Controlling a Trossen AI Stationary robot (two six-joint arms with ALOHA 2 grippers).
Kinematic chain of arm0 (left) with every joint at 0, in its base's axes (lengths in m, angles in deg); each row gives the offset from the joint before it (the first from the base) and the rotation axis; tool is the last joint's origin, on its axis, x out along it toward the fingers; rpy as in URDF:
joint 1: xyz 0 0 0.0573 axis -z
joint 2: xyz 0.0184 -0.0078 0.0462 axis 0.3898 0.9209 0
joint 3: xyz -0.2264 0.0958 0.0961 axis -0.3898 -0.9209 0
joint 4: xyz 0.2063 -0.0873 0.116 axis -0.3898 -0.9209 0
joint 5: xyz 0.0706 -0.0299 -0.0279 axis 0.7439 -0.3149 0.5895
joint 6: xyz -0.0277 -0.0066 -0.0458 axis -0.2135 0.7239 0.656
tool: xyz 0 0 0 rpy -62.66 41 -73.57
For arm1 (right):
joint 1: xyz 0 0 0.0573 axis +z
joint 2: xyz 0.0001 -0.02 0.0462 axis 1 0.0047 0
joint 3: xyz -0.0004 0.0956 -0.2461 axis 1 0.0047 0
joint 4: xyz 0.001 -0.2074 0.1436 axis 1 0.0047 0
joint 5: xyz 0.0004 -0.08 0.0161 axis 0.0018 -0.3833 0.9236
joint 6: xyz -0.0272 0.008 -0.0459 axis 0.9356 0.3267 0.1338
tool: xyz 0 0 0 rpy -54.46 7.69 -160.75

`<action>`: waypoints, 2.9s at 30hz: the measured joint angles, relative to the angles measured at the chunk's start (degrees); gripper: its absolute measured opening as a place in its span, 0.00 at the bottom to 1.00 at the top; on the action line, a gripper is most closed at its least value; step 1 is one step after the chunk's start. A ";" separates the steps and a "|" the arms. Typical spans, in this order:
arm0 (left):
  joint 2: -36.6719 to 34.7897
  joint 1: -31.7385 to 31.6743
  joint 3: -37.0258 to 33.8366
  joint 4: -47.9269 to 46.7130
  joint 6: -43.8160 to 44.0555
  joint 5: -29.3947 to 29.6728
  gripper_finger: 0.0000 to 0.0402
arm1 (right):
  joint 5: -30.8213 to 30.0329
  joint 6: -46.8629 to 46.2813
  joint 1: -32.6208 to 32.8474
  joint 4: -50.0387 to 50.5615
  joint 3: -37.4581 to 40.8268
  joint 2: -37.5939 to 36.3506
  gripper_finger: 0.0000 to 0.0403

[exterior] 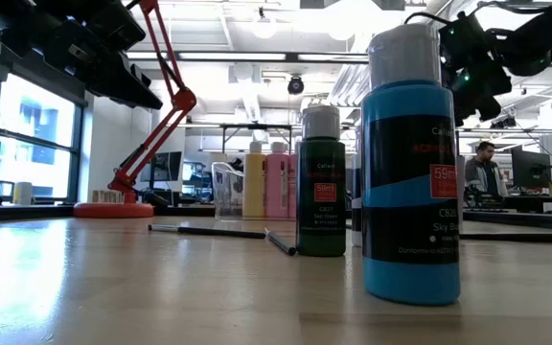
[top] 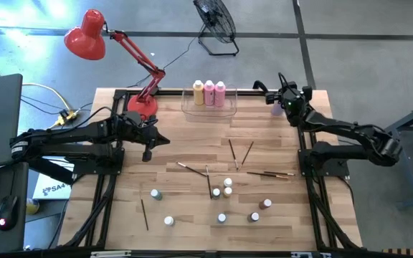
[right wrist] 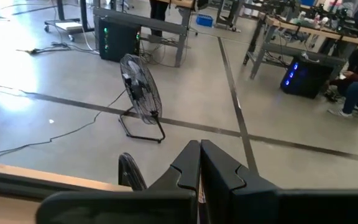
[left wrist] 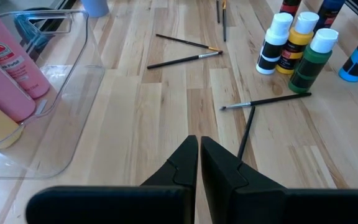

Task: Pick & Place Paint Supplies
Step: Put the black paint brush into the violet cup, then put the small light blue paint bottle into the transparent bin

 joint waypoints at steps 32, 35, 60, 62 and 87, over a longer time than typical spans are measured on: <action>0.01 0.00 0.00 0.04 0.07 -0.07 0.04 | 3.02 -0.96 -0.01 4.41 0.02 0.00 0.23; 0.00 0.00 0.01 0.02 0.09 -0.07 0.04 | 2.51 1.33 0.41 3.78 0.02 -0.29 0.30; 0.02 0.00 0.01 0.00 0.07 -0.02 0.04 | 33.80 5.48 23.15 -1.60 0.00 -16.41 0.14; 0.01 0.00 -0.01 0.00 0.19 -0.04 0.04 | 40.75 2.96 24.49 -0.84 0.00 -16.41 0.13; 0.02 0.00 -0.01 -0.02 4.17 0.00 0.04 | 45.86 -13.42 29.20 20.09 0.00 -15.96 0.04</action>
